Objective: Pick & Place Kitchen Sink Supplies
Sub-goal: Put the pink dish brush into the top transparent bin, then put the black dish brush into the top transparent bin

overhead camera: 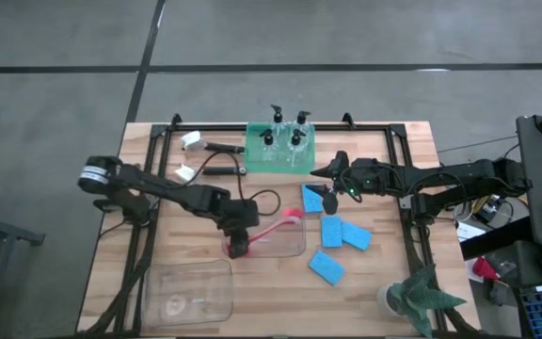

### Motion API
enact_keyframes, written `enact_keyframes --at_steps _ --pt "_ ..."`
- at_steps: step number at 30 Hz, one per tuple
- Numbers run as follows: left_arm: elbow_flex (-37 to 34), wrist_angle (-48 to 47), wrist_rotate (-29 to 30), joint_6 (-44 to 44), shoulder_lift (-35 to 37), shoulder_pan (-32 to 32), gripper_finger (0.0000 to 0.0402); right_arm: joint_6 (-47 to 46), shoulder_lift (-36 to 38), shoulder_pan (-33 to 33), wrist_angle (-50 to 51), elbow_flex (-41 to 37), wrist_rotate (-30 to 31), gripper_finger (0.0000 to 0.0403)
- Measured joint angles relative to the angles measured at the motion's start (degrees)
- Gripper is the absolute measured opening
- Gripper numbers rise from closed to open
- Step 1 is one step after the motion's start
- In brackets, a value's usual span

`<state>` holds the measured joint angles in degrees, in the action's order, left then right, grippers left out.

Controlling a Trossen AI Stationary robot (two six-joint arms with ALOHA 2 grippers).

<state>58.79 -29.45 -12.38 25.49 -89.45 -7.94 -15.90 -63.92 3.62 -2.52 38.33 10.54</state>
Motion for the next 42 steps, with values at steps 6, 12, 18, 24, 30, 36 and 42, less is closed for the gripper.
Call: enact_keyframes --at_steps 6,12,18,24,30,36,42 --pt "0.80 0.16 0.49 1.58 -0.49 0.07 0.0081 -0.24 0.00 0.00 0.01 0.00 -0.01 0.0224" --pt "1.43 0.18 1.20 0.69 1.38 0.07 0.0146 -0.24 0.00 0.00 0.01 0.00 -0.01 0.0224" --pt "1.40 -0.85 0.98 0.20 3.79 0.11 0.0201 -0.34 0.00 0.00 0.01 -0.40 -0.02 0.0224" --pt "3.69 -6.18 2.67 -3.80 8.03 0.52 0.0209 -0.52 0.00 0.00 -0.01 -0.70 -0.04 0.0224" --pt "6.46 -18.72 18.50 -12.08 13.93 0.70 0.0208 -0.63 0.00 -0.02 -0.34 -0.74 -0.06 0.0224" --pt "4.04 -26.77 41.82 -16.11 19.55 1.32 0.0206 -0.55 0.00 -0.08 -1.56 -0.94 -0.06 0.0224" --pt "1.49 -29.60 41.66 -20.58 20.16 8.47 0.0203 -0.42 0.00 -0.39 -3.66 -2.03 -0.15 0.0224"
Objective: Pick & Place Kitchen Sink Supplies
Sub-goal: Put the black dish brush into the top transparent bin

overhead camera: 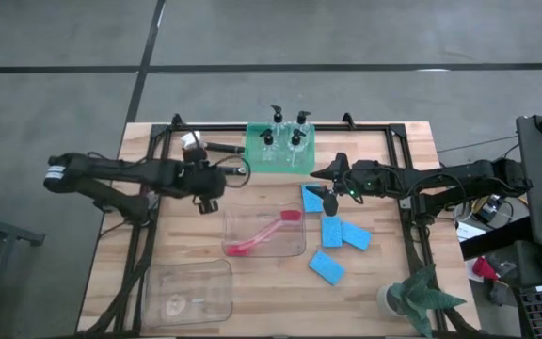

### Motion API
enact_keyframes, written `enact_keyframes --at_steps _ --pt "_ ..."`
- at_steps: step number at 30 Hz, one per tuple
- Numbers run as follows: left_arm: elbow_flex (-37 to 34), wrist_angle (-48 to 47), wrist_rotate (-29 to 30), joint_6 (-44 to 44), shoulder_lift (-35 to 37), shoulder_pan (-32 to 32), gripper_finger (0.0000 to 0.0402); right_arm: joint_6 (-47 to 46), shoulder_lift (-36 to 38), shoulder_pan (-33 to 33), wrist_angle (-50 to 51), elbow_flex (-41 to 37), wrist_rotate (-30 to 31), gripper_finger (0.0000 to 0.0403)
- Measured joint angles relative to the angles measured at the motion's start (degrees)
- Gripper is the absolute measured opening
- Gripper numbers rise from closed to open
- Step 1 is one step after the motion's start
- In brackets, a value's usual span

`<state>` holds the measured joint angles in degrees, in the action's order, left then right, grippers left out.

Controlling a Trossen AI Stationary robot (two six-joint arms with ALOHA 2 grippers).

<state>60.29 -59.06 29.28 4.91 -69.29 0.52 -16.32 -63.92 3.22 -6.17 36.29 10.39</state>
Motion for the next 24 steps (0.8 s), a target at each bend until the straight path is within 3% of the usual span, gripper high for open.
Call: enact_keyframes --at_steps 7,10,17,22,24 --pt "-0.65 1.04 -15.76 -7.09 -2.87 16.55 0.0202 0.16 0.00 0.00 -0.22 -0.04 -0.04 0.0224" --pt "-0.65 2.03 -19.23 -10.37 -5.07 22.67 0.0206 0.20 0.00 0.00 -0.20 -0.04 -0.04 0.0224" --pt "-0.65 3.52 -19.39 -15.57 -11.40 29.57 0.0255 0.46 0.00 0.00 -0.20 -0.02 -0.35 0.0224" --pt "-0.65 4.99 -18.95 -19.24 -16.76 30.77 0.0276 0.65 0.00 0.00 -0.18 -0.04 -0.42 0.0224" --pt "-0.65 4.95 -16.05 -21.09 -18.97 31.02 0.0277 0.68 0.00 0.00 -0.17 -0.02 -0.41 0.0224"
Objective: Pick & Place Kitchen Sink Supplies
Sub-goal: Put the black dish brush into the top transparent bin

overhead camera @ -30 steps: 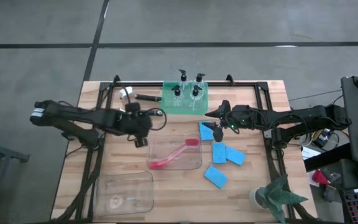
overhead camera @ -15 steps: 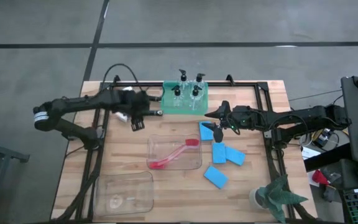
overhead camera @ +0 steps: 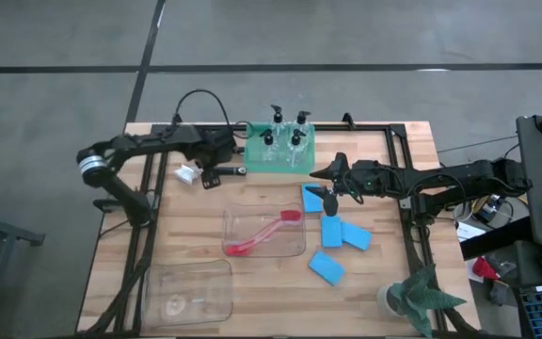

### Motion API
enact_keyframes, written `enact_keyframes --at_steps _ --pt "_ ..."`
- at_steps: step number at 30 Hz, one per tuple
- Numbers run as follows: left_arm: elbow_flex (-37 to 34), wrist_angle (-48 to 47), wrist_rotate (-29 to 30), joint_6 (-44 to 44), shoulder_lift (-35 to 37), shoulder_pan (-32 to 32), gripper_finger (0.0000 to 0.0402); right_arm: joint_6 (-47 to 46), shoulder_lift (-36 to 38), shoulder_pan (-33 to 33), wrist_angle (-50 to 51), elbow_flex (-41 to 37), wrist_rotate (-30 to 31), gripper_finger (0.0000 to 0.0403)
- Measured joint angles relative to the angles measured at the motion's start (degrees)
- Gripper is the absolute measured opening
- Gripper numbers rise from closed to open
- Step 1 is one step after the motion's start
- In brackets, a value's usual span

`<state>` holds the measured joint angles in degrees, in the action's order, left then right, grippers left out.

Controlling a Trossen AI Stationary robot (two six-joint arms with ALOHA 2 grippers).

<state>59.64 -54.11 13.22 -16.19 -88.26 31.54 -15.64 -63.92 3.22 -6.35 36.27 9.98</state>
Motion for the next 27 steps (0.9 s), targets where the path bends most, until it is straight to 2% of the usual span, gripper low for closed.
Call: enact_keyframes --at_steps 2,8,19,27 --pt "0.00 0.03 2.45 -1.61 -1.84 0.81 0.0277 0.00 0.00 0.00 0.00 0.00 0.00 0.0224" --pt "0.00 1.77 3.05 -3.95 -5.30 2.52 0.0277 -0.07 0.00 0.00 0.01 -0.01 0.00 0.0224" --pt "0.00 2.23 -2.17 -5.83 -7.61 3.98 0.0277 0.17 0.00 0.00 0.01 -0.02 0.02 0.0224" --pt "-1.39 3.16 -2.90 -5.58 -10.50 4.01 0.0274 0.03 0.00 0.00 0.00 -0.02 0.02 0.0224"
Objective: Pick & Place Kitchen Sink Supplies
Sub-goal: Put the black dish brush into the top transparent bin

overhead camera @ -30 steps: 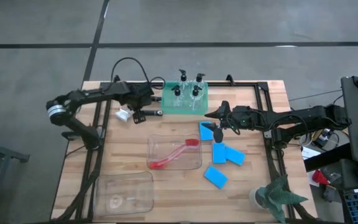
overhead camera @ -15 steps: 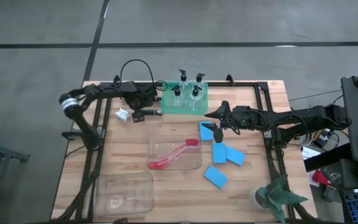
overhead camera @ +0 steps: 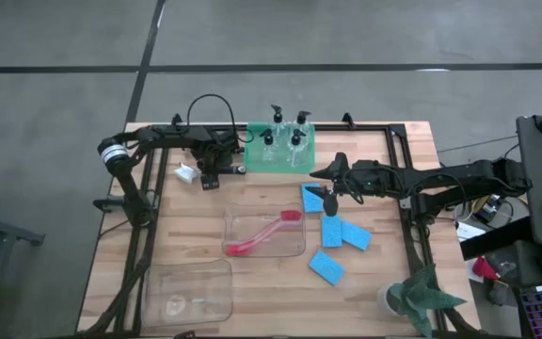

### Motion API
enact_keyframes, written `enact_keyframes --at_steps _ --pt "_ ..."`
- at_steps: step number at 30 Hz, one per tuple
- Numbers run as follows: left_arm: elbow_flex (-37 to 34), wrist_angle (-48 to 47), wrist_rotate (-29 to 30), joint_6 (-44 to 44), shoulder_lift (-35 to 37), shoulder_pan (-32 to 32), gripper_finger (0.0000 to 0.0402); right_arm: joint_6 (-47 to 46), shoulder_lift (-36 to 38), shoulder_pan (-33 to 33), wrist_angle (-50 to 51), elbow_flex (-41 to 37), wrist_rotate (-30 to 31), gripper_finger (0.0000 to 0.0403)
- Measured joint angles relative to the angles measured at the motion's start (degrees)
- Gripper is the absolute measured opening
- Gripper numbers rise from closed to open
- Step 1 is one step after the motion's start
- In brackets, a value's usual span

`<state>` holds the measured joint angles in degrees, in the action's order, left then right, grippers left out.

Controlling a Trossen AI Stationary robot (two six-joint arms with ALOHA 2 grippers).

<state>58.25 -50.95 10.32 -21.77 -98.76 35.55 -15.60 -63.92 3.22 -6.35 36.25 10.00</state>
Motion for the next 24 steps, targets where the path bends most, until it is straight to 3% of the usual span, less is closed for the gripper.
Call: enact_keyframes --at_steps 7,16,24 --pt "-0.46 -0.03 -0.22 0.25 0.09 0.00 0.0247 -0.03 0.00 0.00 0.02 0.00 0.00 0.0224" --pt "-0.56 -0.53 0.21 0.75 0.31 0.00 0.0112 -0.25 0.00 0.00 0.01 0.00 0.02 0.0224" --pt "-0.56 -7.01 0.22 3.66 0.60 0.00 0.0106 -0.30 0.00 0.00 0.02 0.00 0.02 0.0224"
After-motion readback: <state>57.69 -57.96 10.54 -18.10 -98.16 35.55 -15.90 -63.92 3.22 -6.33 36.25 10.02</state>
